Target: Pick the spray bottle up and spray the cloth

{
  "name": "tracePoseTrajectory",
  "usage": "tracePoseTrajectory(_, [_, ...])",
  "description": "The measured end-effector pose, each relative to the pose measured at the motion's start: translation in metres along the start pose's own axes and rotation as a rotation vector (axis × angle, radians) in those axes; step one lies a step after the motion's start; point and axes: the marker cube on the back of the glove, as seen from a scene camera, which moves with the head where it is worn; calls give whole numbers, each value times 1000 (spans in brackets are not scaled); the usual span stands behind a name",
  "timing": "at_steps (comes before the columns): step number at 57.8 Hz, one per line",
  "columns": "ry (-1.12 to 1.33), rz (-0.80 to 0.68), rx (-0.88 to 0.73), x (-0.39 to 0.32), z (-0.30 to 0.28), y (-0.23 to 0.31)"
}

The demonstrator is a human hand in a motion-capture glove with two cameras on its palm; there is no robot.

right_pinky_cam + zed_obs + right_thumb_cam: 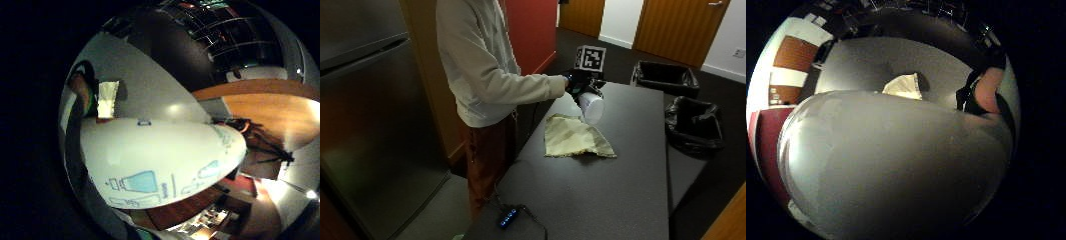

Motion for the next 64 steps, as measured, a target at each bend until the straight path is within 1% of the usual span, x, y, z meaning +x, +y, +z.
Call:
tracePoseTrajectory(4, [115,-2,-36,-19,3,-1])
tracePoseTrajectory(12, [227,-14,-97,-43,24,-1])
tracePoseTrajectory(23, [199,-49,-115,-73,43,2])
tracePoseTrajectory(25, [201,-37,-112,-76,43,2])
tracePoseTrajectory(28, [222,-17,-107,-76,41,3])
tracePoseTrajectory(32, [208,-32,-91,-73,32,6])
tracePoseTrajectory(36, [202,-1,-78,-79,24,5])
tracePoseTrajectory(44, [147,-18,-44,-69,20,5])
tracePoseTrajectory(49, [17,3,2,-67,12,7])
tracePoseTrajectory(51, [-34,46,32,-65,5,6])
tracePoseTrajectory(54, [-60,155,77,-54,-5,6])
tracePoseTrajectory(56, [-99,161,108,-48,-12,7])
tracePoseTrajectory(58, [-214,124,147,-52,-21,6])
tracePoseTrajectory(60, [-386,93,200,-62,-34,3])
tracePoseTrajectory(64, [-625,113,293,-71,-54,-4])
